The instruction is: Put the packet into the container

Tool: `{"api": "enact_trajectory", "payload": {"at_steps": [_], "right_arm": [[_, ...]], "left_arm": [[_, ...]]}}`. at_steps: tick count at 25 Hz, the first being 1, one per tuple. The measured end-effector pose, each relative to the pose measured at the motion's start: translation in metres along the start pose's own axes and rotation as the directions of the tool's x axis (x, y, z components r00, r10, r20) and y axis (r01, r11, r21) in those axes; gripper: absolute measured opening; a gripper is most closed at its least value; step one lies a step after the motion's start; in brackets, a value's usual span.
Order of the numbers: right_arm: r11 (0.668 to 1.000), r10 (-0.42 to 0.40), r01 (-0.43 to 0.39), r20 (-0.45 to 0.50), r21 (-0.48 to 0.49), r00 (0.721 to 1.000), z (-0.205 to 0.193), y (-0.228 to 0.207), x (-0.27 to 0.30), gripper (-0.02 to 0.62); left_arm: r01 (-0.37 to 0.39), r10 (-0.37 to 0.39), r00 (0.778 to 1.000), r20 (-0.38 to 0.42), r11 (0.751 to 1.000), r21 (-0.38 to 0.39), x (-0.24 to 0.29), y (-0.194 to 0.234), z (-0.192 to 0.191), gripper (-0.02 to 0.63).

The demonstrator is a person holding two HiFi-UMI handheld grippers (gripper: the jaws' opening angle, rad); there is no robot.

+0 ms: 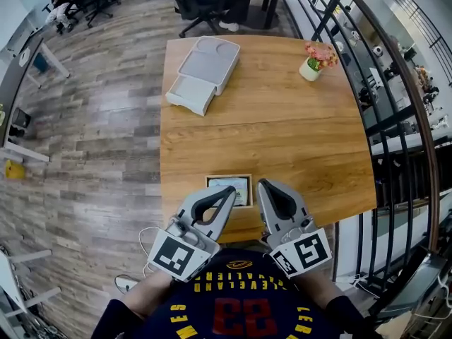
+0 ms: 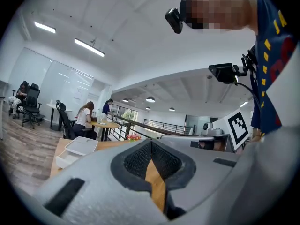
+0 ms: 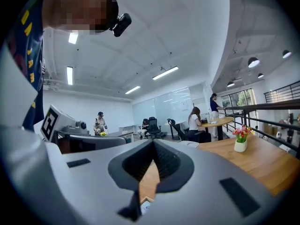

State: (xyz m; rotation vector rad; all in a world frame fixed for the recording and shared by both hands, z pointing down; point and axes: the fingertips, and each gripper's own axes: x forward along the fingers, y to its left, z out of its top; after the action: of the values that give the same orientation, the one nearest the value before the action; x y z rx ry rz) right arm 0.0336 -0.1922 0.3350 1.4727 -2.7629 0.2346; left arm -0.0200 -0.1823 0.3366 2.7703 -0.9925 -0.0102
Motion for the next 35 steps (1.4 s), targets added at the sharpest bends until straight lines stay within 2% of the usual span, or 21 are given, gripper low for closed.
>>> {"api": "enact_trajectory", "payload": {"at_steps": [2,6,10,13,18,28,35], "right_arm": [[1.000,0.008,-0.008,0.005,0.001,1.000,0.000,0.005,0.001,0.011],[1.000,0.003,-0.002,0.014,-0.016,1.000,0.000,0.008,-0.002,0.011],[1.000,0.001,0.000,0.032,-0.007,0.999,0.003,0.007,-0.007,0.011],[1.000,0.009,-0.009,0.035,0.006,0.999,0.002,0.009,-0.008,0.011],[1.000,0.023,-0.023,0.027,0.003,0.999,0.001,0.011,-0.007,0.011],[1.000,0.025,-0.025,0.020,0.012,0.999,-0.003,0.010,-0.007,0.011],[1.000,0.022,-0.023,0.015,0.013,1.000,-0.008,0.011,-0.007,0.011]], "left_arm": [[0.005,-0.005,1.000,0.011,1.000,0.013,-0.002,-0.001,-0.001,0.009],[0.005,-0.005,1.000,-0.012,1.000,-0.030,-0.001,-0.005,-0.004,0.009],[-0.004,0.004,1.000,0.016,1.000,0.015,0.000,-0.002,-0.002,0.009],[-0.007,0.007,1.000,0.000,1.000,-0.019,0.001,-0.006,0.000,0.009],[-0.004,0.004,1.000,0.001,1.000,-0.022,0.001,-0.006,0.000,0.009],[-0.017,0.017,1.000,0.016,1.000,0.025,0.000,-0.002,-0.006,0.009],[-0.019,0.019,1.000,0.003,1.000,0.011,-0.002,-0.003,-0.009,0.009]]}}
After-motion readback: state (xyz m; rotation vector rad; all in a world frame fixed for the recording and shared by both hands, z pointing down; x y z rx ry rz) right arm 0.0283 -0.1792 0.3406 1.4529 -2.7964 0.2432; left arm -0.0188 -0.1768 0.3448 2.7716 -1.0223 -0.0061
